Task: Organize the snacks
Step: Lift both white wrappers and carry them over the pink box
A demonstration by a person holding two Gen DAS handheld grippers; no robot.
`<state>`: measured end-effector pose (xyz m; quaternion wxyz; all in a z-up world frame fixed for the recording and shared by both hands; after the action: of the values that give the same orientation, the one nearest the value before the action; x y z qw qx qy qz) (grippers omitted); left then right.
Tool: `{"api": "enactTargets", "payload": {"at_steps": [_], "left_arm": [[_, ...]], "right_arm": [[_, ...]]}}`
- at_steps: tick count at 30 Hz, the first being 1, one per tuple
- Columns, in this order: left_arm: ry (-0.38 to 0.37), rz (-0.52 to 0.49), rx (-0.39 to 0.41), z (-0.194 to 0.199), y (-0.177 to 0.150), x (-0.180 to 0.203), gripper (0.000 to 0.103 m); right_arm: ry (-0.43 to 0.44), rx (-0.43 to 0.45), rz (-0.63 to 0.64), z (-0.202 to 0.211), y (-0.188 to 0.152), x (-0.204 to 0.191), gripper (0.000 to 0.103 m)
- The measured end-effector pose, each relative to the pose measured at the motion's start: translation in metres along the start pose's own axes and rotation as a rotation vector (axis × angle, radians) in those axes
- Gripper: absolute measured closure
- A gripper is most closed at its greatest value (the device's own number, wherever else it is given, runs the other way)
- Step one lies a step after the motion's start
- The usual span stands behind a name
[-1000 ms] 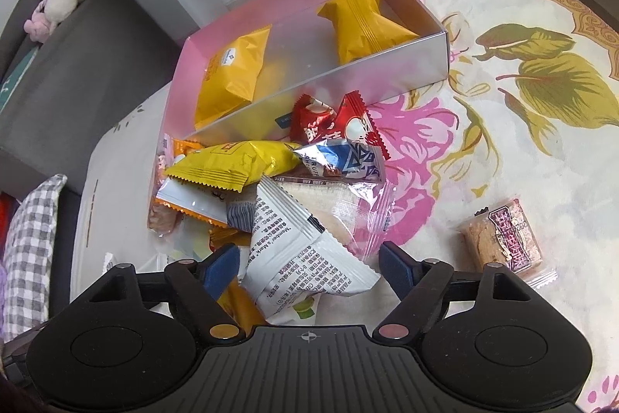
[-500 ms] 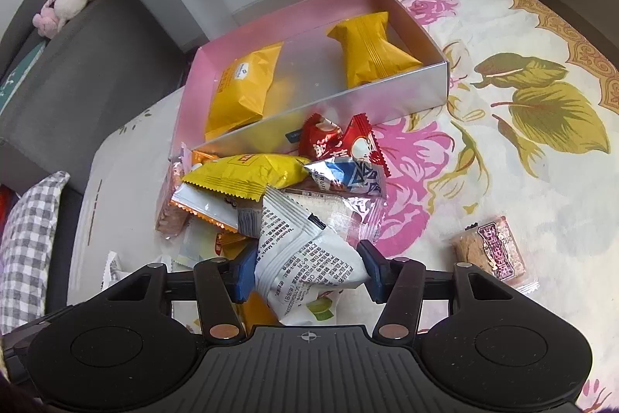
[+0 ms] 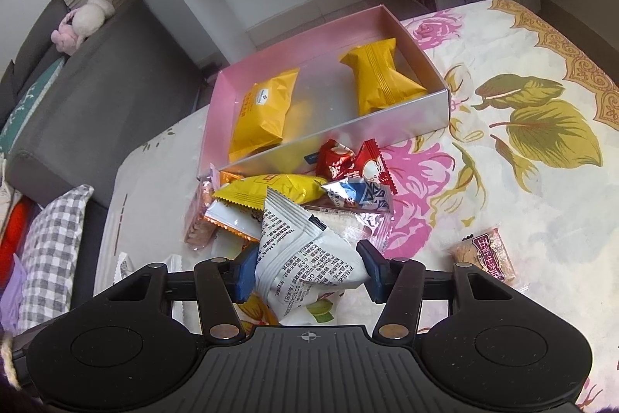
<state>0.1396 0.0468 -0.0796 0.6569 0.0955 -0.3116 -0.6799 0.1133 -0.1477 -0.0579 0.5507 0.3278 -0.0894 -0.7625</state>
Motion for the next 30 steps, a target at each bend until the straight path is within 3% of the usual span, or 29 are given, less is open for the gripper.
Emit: {"api": "enactTargets", "payload": {"at_steps": [16,30], "left_arm": [[-0.064,0.017,0.115,0.031,0.021,0.019,0.046],[-0.128,0.095,0.193,0.021,0.049,0.048,0.046]], "right_arm": [[0.043,0.123,-0.043,0.042,0.028,0.006,0.050],[-0.018,0.279,-0.129,0.058,0.071,0.043,0.050]]}}
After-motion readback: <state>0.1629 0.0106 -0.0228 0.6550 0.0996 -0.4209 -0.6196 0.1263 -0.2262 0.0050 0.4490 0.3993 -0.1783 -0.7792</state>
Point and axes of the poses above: each gripper's, at about its wrist camera, not at the fingertips, and z roughly against the way its jaws point, x to its right, y to its top, the point moved 6 cm from there along -z, roughly the way its jaws point, and after that the axes turned 8 degrees about z, right-handed, at the moved point
